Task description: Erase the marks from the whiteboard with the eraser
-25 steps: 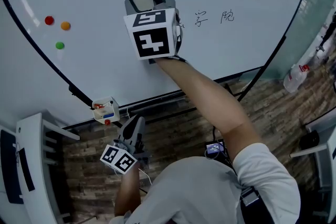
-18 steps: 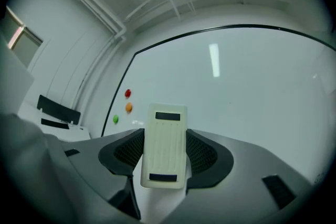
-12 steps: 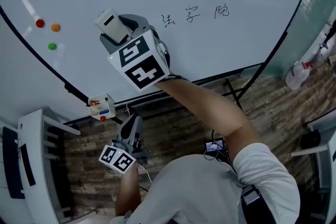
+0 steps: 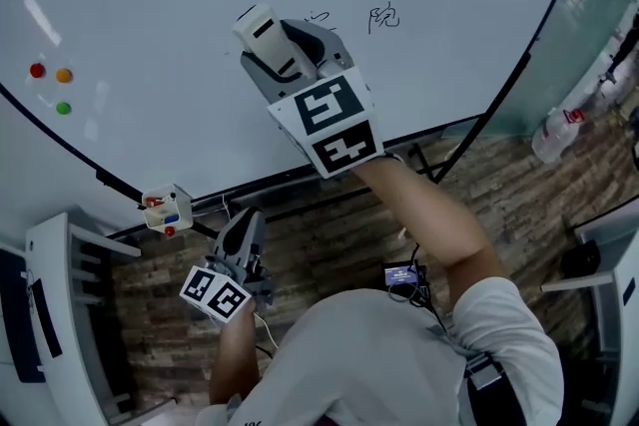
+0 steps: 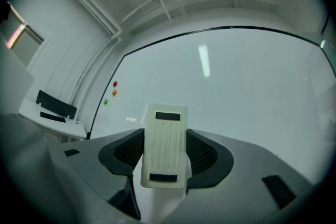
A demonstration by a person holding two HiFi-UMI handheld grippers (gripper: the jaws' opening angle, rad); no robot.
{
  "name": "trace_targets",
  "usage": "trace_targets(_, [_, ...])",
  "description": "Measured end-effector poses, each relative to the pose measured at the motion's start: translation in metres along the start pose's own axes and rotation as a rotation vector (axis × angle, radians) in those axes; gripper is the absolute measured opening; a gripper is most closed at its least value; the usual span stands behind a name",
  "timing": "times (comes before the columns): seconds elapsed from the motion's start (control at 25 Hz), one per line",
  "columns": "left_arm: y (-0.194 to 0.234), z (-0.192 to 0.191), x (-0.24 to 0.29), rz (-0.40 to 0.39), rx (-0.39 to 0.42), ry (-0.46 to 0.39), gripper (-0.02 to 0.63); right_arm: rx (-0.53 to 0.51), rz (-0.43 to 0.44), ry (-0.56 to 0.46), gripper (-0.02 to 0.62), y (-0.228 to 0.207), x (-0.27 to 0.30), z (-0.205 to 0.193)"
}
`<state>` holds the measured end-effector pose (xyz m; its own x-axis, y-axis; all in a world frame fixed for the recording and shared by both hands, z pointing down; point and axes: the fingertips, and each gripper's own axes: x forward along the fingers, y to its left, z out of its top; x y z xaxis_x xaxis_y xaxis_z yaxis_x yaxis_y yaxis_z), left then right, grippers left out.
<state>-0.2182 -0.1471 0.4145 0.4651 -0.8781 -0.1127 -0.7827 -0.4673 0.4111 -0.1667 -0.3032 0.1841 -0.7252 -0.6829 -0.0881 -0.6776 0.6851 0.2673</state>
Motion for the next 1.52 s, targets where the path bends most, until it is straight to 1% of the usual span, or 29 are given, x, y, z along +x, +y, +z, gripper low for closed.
trace_targets(0.16, [-0.017, -0.008, 0.028, -0.038, 0.000, 0.017, 0.017, -0.021, -0.099, 0.016, 0.259, -0.060, -0.033, -0.020])
trace_targets(0.32, [-0.031, -0.013, 0.049, -0.062, 0.005, 0.026, 0.018, -0.016, -0.187, 0.036, 0.259, -0.115, -0.066, -0.039])
trace_targets(0.52, [-0.040, -0.015, 0.063, -0.080, 0.017, 0.037, 0.018, -0.006, -0.273, 0.057, 0.259, -0.166, -0.094, -0.061])
trace_targets(0.92, [-0.047, -0.019, 0.065, -0.062, 0.021, 0.050, 0.018, 0.045, -0.373, 0.087, 0.259, -0.227, -0.129, -0.089])
trace_targets(1.52, [-0.044, -0.020, 0.070, -0.038, 0.019, 0.053, 0.018, 0.028, -0.494, 0.153, 0.259, -0.298, -0.160, -0.116])
